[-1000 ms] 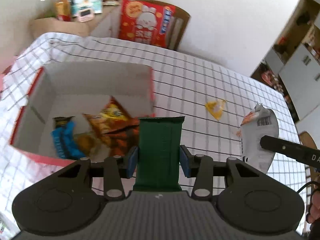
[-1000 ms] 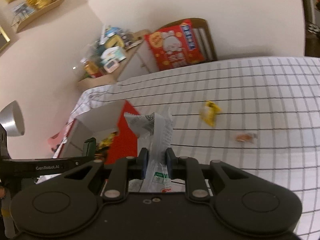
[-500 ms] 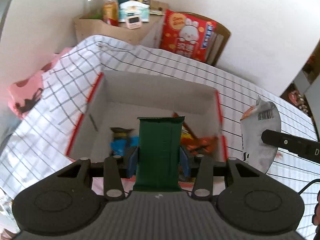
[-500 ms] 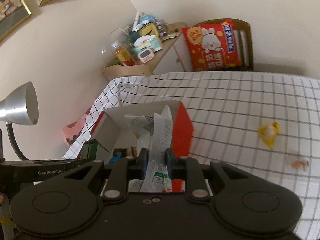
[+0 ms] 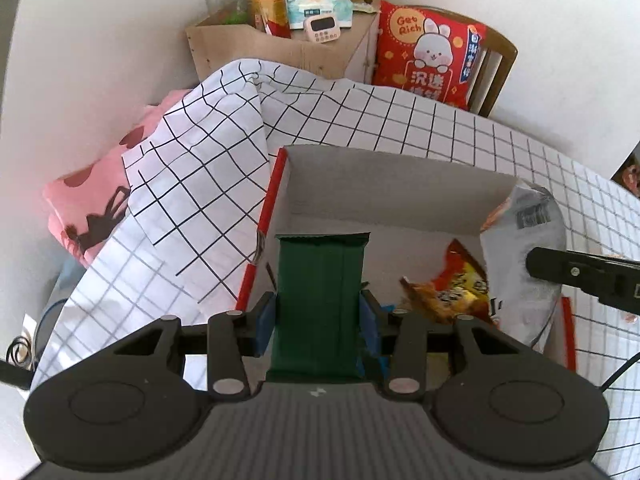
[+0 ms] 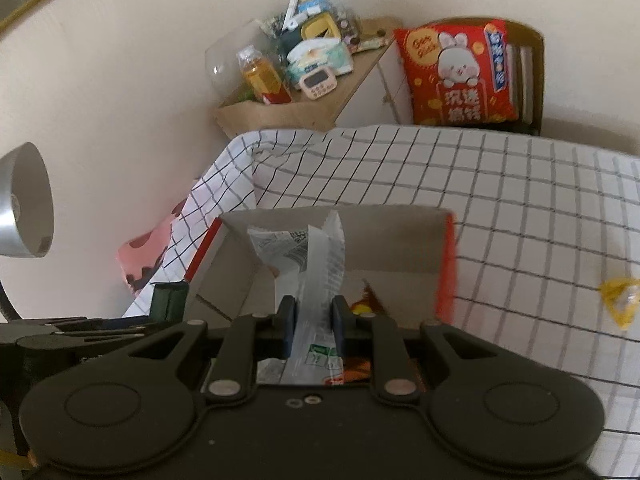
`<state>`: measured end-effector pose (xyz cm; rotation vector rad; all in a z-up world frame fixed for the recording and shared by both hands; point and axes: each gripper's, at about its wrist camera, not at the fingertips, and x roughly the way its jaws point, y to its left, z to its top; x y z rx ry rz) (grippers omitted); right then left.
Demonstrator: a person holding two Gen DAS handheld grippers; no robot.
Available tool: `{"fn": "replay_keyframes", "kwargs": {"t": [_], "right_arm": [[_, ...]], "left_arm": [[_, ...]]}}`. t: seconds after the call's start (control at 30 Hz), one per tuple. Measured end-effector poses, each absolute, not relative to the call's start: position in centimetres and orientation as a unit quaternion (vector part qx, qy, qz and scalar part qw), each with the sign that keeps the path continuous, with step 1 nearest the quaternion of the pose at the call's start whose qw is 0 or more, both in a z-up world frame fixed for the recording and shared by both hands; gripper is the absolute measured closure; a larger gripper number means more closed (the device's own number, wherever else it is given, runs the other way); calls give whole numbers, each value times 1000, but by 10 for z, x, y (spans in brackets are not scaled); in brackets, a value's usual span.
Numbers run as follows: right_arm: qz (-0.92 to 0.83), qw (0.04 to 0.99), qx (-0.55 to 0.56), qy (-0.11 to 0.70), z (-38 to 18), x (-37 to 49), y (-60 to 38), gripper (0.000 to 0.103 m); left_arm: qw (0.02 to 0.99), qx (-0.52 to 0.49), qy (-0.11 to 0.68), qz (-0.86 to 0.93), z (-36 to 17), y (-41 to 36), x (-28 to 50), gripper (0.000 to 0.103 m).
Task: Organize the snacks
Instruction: 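Open both tools to drop the green packet and clear bag into the box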
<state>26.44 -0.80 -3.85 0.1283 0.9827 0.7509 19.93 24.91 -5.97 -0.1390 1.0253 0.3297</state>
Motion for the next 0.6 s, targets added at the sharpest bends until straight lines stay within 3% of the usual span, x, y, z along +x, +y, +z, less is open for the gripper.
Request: {"fn": "replay_keyframes", "kwargs": {"t": [0.43,0.6], "right_arm": [[351,801,21,485,-75,264,30,85],[342,802,25,490,-79,263,30,76]], "left_arm": [[837,-45,528,134,-112,241,218,59],[832,-49,537,131,-121,236,220,59]]}}
